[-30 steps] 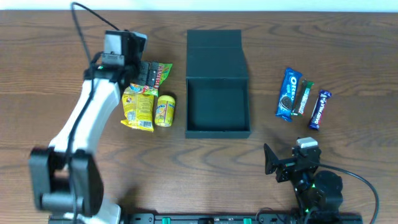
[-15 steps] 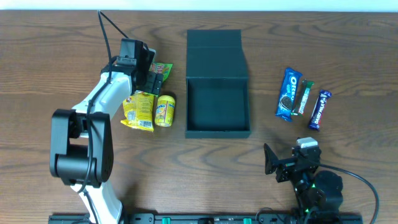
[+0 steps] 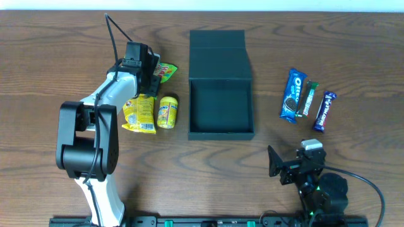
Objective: Pack container
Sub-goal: 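Reach left gripper to the green Haribo bag and grasp it, then carry the Haribo bag with left gripper into the green box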
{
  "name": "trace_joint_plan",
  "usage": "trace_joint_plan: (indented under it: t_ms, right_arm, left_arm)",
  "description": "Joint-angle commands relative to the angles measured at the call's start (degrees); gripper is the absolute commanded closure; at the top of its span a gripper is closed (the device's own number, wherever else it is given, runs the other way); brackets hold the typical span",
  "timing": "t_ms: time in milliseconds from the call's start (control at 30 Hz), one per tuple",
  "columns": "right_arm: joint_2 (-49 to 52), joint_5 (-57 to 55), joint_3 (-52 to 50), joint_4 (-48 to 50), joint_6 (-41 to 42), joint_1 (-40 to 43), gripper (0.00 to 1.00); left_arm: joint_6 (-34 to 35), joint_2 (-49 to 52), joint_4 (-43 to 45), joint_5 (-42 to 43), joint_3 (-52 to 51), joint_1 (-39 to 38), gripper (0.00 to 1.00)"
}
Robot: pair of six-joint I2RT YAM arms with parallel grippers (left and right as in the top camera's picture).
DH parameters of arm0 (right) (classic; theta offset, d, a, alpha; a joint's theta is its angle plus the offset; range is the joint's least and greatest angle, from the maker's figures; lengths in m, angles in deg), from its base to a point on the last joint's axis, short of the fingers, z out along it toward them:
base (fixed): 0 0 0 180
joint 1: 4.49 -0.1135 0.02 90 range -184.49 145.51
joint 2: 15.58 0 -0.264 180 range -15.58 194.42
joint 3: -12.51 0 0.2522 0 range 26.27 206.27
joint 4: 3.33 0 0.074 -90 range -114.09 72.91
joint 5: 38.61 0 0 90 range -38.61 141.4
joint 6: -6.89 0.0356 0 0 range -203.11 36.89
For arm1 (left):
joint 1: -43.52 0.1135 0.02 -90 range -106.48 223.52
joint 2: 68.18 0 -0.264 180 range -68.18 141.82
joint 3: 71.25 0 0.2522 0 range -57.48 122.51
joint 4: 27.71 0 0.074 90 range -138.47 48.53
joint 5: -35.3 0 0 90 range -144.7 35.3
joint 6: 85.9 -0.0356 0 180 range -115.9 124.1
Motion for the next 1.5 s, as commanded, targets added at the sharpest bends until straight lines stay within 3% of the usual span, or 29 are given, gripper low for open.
trace_joint_plan:
  t_ms: [0, 67, 133, 400, 767, 933, 1133, 1233, 1367, 1467]
  right_arm:
    - [-0.3, -0.1, -0.2, 0.1, 0.3, -0.1, 0.01]
    - [-0.3, -0.1, -0.2, 0.1, 0.3, -0.1, 0.01]
    - [-0.3, -0.1, -0.2, 0.1, 0.3, -0.1, 0.01]
    - [-0.3, -0.1, -0.2, 0.1, 0.3, -0.1, 0.01]
    - [-0.3, -0.1, -0.2, 0.1, 0.3, -0.1, 0.01]
    - [-0.3, -0.1, -0.2, 0.1, 0.3, -0.1, 0.01]
    - [-0.3, -0.1, -0.2, 0.1, 0.3, -0.1, 0.01]
    - [-0.3, -0.1, -0.2, 0.1, 0.3, -0.1, 0.01]
    - [-0.3, -0.1, -0.2, 0.1, 0.3, -0.1, 0.01]
    - [-0.3, -0.1, -0.2, 0.1, 0.3, -0.1, 0.01]
  left_arm:
    - [0.7, 1.7, -0.5, 0.2, 0.5, 0.0, 0.57]
    - [1.4, 1.4, -0.6, 0.2, 0.6, 0.0, 0.61]
    - [2.3, 0.4, -0.6, 0.2, 1.0, 0.0, 0.74]
    - [2.5, -5.7, -0.7, -1.2, 1.5, 0.0, 0.94]
    - [6.6, -20.6, -5.2, -2.3, 1.5, -2.9, 0.94]
    - [3.2, -28.5, -8.1, -2.6, 1.5, -12.9, 0.94]
    - [17.1, -30.3, -11.6, -7.4, 1.4, -28.8, 0.95]
    - [12.2, -29.5, -14.1, -9.6, 1.4, -34.8, 0.94]
    - [-5.2, -28.4, -17.8, -10.7, 1.2, -40.2, 0.95]
    - [-14.4, -28.3, -18.3, -6.6, 0.1, -40.9, 0.94]
